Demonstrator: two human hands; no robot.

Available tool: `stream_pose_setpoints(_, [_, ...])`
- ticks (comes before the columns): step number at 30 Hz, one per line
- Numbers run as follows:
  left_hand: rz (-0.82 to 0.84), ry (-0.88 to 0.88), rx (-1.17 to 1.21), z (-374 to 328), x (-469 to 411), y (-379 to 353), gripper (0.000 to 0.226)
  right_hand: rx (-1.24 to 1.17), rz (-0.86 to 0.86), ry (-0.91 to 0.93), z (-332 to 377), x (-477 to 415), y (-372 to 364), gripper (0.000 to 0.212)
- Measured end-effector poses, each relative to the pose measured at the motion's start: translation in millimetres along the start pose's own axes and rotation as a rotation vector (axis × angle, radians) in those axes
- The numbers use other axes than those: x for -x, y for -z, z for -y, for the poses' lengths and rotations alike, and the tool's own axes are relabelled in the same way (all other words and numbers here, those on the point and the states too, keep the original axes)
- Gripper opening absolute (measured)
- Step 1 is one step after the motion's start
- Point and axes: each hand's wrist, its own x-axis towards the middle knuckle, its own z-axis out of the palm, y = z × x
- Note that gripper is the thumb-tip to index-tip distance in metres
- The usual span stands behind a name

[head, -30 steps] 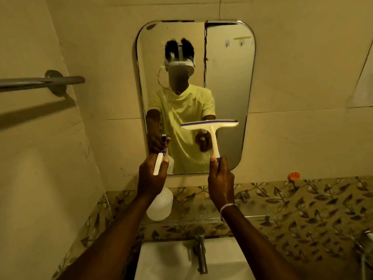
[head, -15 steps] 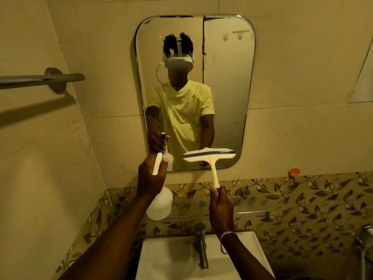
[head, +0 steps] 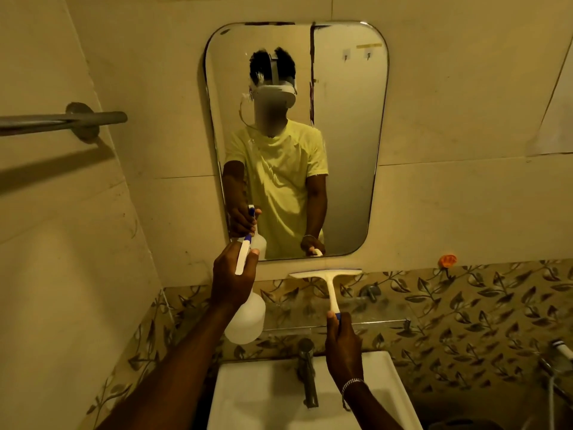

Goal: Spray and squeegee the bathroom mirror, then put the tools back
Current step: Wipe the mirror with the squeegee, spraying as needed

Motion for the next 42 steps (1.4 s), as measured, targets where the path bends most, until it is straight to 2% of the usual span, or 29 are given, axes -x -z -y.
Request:
stream_pose_setpoints(4, [-0.014,0.011,-0.016,-1.7,3.3,-0.2,0.014,0.007,-0.034,0.025,-0.7,14.2,9.9,0.040])
stream_pose_setpoints(7, [-0.009,0.014,-0.008,-2.9,5.2,-2.9,0.013,-0.026,-0.084,0.078,27.3,4.1,22.0,0.033])
stream_pose_setpoints(11, [-0.009,0.009,0.002,-7.8,5.1,-4.3,0.012,-0.052,-0.165,0.300,104.7,-44.4,53.0,0.019])
stream_pose_setpoints(17, [-0.018,-0.004,0.039,-15.0,2.5,-8.3,0.010,-0.087,-0.284,0.512,241.1,-142.0,110.9,0.028])
stream_pose_setpoints(20, [-0.023,-0.015,0.047,-15.6,2.2,-12.0,0.022,-0.097,-0.319,0.556,294.8,-177.1,129.8,0.030])
stream_pose_setpoints(24, [-0.013,-0.038,0.052,-16.6,-1.3,-18.2,0.020,-0.091,-0.336,0.564,334.5,-209.8,141.0,0.036])
stream_pose_setpoints(27, [-0.009,-0.052,0.044,-17.5,-3.9,-23.1,0.014,-0.059,-0.325,0.543,340.9,-221.8,139.6,0.040])
stream_pose_setpoints(34, [-0.011,-0.046,0.033,-12.3,-7.8,-32.2,0.021,-0.031,-0.325,0.542,308.2,-213.5,123.1,0.033])
stream_pose_setpoints(42, [0.003,-0.038,0.041,-9.0,-6.6,-36.1,0.023,-0.003,-0.250,0.442,185.2,-154.4,88.6,0.031])
